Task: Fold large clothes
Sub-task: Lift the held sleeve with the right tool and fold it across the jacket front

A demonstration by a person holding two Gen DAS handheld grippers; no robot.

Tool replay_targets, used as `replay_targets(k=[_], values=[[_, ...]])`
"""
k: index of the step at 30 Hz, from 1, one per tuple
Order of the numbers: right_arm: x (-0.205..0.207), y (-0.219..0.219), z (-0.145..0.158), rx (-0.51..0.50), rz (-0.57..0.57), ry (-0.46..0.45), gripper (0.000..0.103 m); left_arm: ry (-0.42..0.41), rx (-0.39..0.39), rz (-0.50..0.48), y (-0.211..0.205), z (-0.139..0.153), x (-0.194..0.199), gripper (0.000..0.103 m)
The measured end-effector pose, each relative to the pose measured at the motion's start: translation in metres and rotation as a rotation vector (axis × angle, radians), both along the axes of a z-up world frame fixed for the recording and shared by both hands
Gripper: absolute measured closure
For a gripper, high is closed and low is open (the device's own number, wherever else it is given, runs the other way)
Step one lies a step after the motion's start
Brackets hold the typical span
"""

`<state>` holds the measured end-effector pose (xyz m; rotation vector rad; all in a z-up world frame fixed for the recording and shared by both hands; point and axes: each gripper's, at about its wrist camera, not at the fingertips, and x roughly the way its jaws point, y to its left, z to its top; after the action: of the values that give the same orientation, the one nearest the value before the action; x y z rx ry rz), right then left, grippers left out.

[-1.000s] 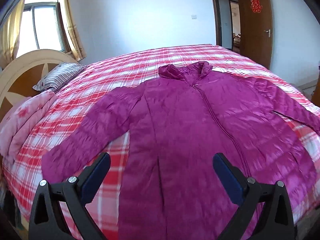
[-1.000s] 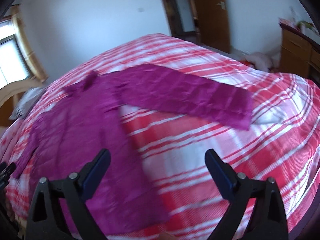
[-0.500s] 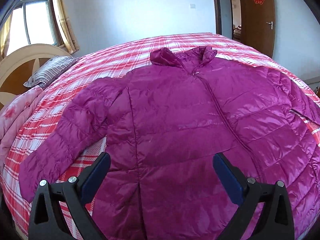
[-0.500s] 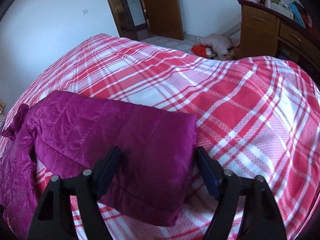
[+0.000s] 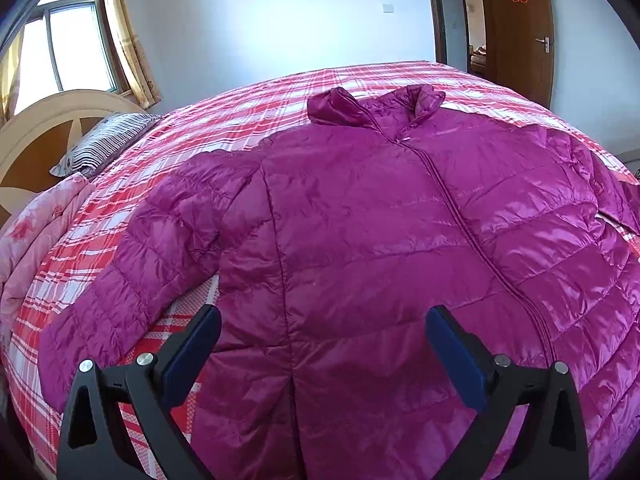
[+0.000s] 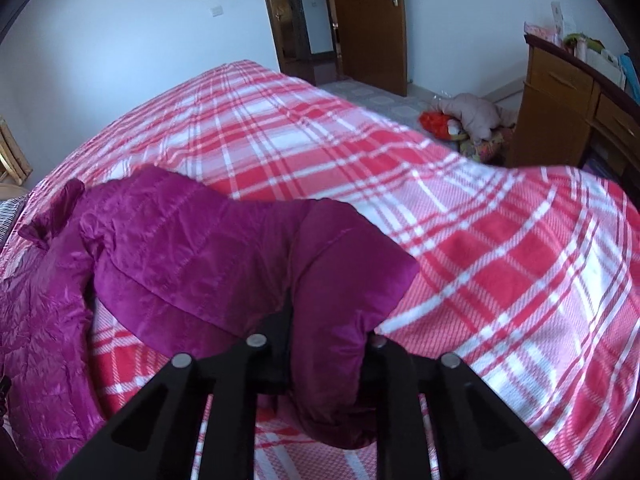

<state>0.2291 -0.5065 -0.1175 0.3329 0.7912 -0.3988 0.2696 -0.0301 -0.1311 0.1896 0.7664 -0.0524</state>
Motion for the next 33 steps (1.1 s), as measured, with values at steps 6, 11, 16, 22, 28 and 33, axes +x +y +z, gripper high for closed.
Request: replay_targets(k=[6,11,16,22,28,33], values=[[0.016,0.012,0.054,-0.086,0.037,-0.079,0.085,0.005,-0.025,0.016,0.008,0.000,-0.001,0.001],[0.030,0.045,0.099,-0.181,0.105,-0.153,0.085,0.010,-0.039,0.020,0.010,0.000,-0.004,0.001],[0.040,0.092,0.136,-0.258,0.211,-0.226,0.085,0.006,-0.046,0.025,0.015,0.003,-0.006,0.001],[0.055,0.161,0.159,-0.330,0.367,-0.280,0.085,0.010,-0.063,0.038,0.023,0.005,-0.007,0.001],[0.069,0.217,0.156,-0.364,0.503,-0.284,0.085,0.023,-0.075,0.054,0.034,0.001,-0.007,0.001],[0.080,0.256,0.143,-0.381,0.589,-0.257,0.085,0.028,-0.079,0.067,0.042,0.000,-0.005,0.001]])
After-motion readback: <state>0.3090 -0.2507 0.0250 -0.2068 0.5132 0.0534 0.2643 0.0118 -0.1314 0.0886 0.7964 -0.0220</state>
